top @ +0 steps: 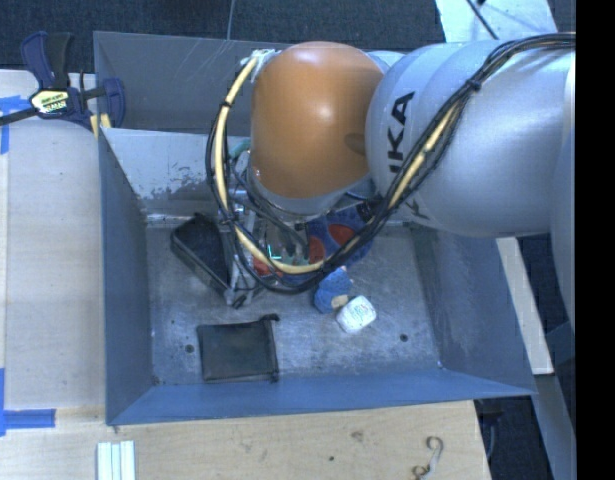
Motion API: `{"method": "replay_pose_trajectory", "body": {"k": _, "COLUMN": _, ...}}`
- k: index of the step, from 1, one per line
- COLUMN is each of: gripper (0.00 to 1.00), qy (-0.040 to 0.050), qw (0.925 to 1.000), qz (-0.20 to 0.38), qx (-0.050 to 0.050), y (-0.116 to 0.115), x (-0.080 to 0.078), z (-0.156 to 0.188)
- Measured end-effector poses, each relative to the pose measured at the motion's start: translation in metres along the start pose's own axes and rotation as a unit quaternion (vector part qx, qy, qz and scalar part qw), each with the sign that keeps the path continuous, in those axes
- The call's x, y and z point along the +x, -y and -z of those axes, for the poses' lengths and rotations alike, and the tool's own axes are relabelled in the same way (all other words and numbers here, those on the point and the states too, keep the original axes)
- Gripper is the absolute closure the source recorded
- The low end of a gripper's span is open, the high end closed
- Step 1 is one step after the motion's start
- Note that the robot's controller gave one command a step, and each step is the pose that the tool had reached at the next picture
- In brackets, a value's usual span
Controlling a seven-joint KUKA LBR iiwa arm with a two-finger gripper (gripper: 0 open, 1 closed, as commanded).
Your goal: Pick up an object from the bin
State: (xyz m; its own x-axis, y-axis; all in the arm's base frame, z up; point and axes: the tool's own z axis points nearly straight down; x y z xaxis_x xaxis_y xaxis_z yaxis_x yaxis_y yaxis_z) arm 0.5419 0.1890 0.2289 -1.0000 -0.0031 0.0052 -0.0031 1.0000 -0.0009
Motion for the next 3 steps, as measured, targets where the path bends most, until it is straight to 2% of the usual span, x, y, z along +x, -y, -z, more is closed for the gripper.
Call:
{"method": "replay_pose_trajectory", "body": {"k": 1, "gripper": 0.0, "qy": 0.0103, "qw": 0.9998, "qz": -0.014, "qx": -0.004, "y": 0.025, "x": 0.042, "z": -0.144}}
{"method": "replay_pose_trajectory", "body": {"k": 2, "gripper": 0.0, "qy": 0.0052, "qw": 0.9967, "qz": -0.082, "qx": -0.002, "y": 0.047, "x": 0.043, "z": -0.128}}
{"method": "replay_pose_trajectory", "body": {"k": 3, "gripper": 0.0, "qy": 0.0055, "qw": 0.9883, "qz": -0.152, "qx": -0.002, "y": 0.048, "x": 0.04, "z": -0.129}}
